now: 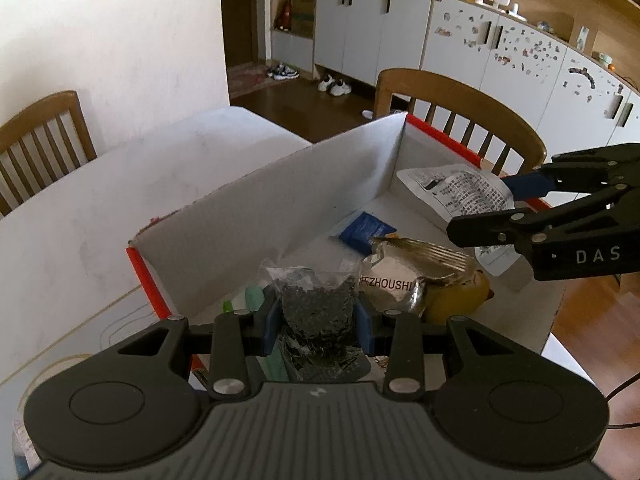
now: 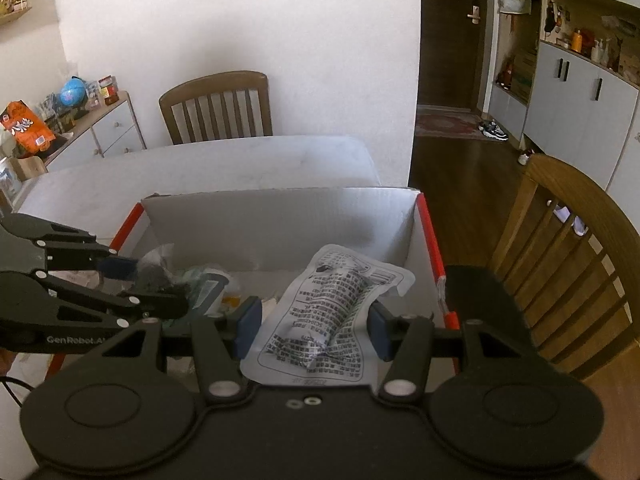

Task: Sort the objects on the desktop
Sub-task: 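Lower the leaf bag and white sachet with both tools into the shoebox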

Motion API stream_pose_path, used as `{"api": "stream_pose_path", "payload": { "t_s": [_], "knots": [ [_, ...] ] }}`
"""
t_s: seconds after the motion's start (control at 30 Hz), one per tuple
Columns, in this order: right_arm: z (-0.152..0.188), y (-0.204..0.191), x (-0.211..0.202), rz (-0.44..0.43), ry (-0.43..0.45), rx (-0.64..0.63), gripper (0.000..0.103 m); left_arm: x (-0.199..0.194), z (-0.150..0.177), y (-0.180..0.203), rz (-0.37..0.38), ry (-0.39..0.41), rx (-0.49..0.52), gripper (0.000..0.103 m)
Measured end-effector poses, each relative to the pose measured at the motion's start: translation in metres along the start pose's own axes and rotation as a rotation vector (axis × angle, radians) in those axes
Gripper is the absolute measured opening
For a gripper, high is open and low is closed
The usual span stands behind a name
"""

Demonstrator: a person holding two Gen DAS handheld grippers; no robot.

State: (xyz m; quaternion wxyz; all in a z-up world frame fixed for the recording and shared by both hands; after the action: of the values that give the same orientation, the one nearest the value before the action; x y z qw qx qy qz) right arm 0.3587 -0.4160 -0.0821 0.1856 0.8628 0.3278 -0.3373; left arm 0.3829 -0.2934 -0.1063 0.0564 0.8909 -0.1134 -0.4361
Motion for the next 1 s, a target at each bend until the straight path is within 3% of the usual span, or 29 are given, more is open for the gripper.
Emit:
{"api": "stream_pose_path", "payload": {
  "t_s": [0.5,1.0],
  "knots": [
    [-0.002,0.009,0.03,-0.025,-0.071,-0.037,0.055,0.017,0.005,0.003,0.003,-0.086,0.0,0.037],
    [0.0,0.022,0.053,-0.064,-0.128,0.024,0.056,0.028,0.008,0.005,0.022,-0.151,0.012,0.037]
  ]
}}
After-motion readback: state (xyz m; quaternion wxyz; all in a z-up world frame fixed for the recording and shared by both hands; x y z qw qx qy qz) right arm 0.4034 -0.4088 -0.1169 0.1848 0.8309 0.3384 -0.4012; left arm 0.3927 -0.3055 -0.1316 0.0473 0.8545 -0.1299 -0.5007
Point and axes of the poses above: each gripper's, at about its wrist camera, not at the fingertips, and x roughly the way its jaws point, y to its right, z to its underside, the point moved 7 cm from there along x, roughly the way its jaws point, and after that the axes turned 15 degrees about -x, right-handed, at the moved point
